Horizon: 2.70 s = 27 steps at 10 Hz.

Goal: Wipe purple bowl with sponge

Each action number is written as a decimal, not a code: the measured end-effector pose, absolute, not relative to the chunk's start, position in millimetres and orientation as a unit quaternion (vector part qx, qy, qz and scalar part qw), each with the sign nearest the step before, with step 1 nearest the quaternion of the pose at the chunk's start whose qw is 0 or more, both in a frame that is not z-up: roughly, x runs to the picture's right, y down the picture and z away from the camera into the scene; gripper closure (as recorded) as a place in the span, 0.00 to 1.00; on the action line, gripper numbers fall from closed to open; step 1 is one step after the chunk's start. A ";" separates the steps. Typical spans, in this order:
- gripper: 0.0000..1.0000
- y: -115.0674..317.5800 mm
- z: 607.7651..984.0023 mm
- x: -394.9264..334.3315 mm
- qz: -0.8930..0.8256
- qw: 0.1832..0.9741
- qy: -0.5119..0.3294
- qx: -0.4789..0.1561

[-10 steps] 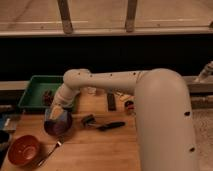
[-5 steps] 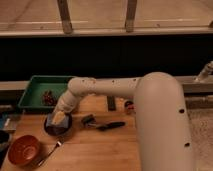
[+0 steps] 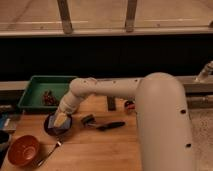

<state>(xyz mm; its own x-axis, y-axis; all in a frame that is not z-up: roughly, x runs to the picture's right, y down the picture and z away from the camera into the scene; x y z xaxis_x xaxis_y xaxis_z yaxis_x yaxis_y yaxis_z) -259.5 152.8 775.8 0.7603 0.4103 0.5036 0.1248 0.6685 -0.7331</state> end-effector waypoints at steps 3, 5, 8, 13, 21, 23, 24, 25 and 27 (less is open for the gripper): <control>1.00 153.9 785.2 -263.2 0.083 0.847 -0.333 -0.407; 1.00 149.3 795.2 -270.1 0.081 0.845 -0.335 -0.408; 1.00 140.3 807.8 -295.9 0.059 0.843 -0.348 -0.406; 1.00 155.1 787.3 -316.8 0.029 0.832 -0.369 -0.412; 1.00 134.1 786.1 -285.2 0.053 0.851 -0.343 -0.394; 1.00 125.3 795.6 -302.0 0.044 0.849 -0.351 -0.393; 1.00 123.5 798.7 -315.0 0.034 0.845 -0.359 -0.395; 1.00 123.6 799.1 -319.9 0.029 0.843 -0.364 -0.395; 1.00 130.9 786.9 -330.4 0.013 0.838 -0.373 -0.398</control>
<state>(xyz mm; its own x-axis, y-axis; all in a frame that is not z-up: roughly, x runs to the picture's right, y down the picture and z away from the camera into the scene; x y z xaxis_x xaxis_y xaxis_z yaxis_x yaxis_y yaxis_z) -330.4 130.9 786.9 0.7210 0.3192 0.6151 0.2746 0.6833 -0.6766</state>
